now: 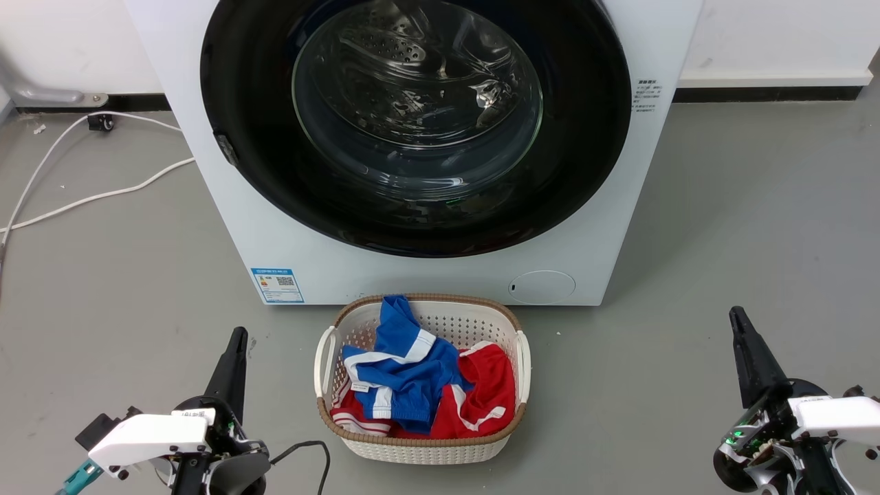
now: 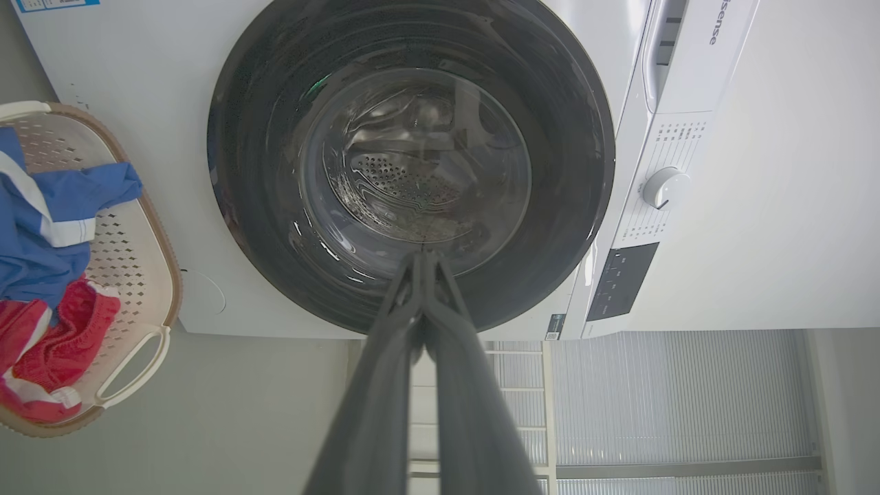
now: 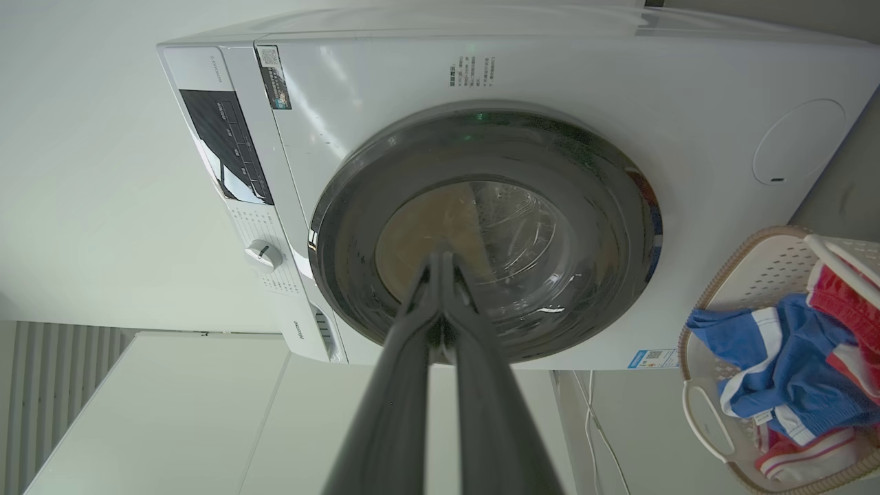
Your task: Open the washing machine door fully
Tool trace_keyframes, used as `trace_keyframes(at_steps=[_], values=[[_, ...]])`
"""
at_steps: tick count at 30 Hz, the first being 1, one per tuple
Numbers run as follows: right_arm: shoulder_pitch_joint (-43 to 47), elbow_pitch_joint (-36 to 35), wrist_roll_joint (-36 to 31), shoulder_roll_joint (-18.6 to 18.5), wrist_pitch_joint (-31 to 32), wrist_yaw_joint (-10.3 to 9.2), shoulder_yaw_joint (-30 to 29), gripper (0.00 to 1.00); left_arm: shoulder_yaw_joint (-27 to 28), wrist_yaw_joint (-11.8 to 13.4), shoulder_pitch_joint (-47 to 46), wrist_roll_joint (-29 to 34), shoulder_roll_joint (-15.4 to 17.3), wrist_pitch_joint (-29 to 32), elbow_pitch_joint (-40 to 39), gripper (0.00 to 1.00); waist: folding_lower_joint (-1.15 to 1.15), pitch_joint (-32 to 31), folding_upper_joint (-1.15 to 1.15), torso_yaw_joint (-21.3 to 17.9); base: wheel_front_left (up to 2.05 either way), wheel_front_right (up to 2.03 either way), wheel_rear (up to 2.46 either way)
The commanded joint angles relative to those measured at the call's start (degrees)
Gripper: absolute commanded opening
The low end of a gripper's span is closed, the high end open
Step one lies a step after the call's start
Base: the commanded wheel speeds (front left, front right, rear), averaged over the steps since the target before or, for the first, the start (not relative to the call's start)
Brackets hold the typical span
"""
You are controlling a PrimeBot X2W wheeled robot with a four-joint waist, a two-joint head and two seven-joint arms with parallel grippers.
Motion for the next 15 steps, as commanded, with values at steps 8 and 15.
trace_keyframes(at_steps=[8,15], values=[[-0.56,0.05,-0.36,0.24,0.25,0.17,-0.14,0.00,0.21,-0.19,-0.60,0.35,-0.07,0.38,0.08,0.00,0.00,0.00,0.00,0.00,0.00,0.00,0.00],[-0.57,0.06,-0.43,0.28,0.29,0.17,-0.18,0.00,0.27,-0.19,-0.60,0.43,-0.10,0.33,0.08,0.00,0.00,0.00,0.00,0.00,0.00,0.00,0.00]])
